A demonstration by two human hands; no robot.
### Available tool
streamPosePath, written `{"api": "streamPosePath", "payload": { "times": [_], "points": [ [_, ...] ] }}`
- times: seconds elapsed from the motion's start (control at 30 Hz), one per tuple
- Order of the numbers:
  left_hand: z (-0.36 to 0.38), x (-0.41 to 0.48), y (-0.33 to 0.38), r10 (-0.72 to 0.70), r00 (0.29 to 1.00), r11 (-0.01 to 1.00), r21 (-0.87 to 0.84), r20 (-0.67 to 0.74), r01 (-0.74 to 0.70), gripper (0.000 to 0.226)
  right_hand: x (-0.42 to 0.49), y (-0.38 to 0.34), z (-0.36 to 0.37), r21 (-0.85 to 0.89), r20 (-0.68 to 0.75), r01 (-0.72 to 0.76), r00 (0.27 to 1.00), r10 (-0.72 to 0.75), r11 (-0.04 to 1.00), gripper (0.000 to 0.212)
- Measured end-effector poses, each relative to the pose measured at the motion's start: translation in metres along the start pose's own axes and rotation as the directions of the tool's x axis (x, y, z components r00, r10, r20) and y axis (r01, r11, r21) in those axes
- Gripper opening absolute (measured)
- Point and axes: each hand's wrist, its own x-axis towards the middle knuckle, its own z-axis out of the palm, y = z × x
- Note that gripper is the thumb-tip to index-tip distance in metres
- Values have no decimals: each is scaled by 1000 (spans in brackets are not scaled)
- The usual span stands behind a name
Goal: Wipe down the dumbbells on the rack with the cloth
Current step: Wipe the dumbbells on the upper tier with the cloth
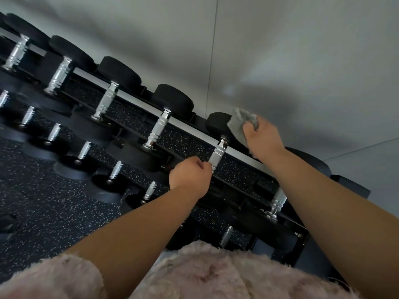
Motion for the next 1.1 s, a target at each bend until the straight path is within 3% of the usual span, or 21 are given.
{"api": "streamPosePath", "payload": {
  "times": [0.1, 0.2, 0.27, 0.37, 0.53, 0.67, 0.83, 1.0, 1.1],
  "points": [
    [0, 0, -1, 1, 1000, 1000, 5, 2, -1, 32, 16, -38, 10, -94, -37, 88, 995, -92, 992, 30],
    [-1, 0, 0, -3, 1000, 1000, -12, 1, 3, 33, 27, -72, 27, -264, 61, 294, 956, -288, 919, 28],
    [-1, 0, 0, -6, 1000, 1000, -6, -1, 6, 33, 31, -75, 34, -385, 118, 356, 934, -337, 851, 27],
    [-1, -1, -1, -5, 1000, 1000, -6, 6, 5, 33, 23, -55, 22, -330, 114, 403, 915, -388, 854, 31],
    [-1, 1, -1, 5, 1000, 1000, -5, 5, -5, 32, -3, -14, 2, -11, 2, 186, 983, -186, 982, 32],
    [0, 2, -2, 5, 1000, 1000, -6, 3, -5, 31, 16, -37, 11, -187, 15, 192, 981, -193, 963, 35],
    [0, 3, -3, 1, 1000, 1000, -20, -12, -2, 32, 48, -77, 26, -367, 193, 324, 944, -270, 872, 29],
    [2, 4, -5, 7, 1000, 1000, -13, -14, -8, 32, 34, -50, 8, -226, 204, 345, 931, -302, 911, 37],
    [3, 4, -6, 22, 1000, 1000, -12, -10, -22, 31, 13, -11, -5, -117, 111, 225, 971, -213, 967, 30]
  ]
}}
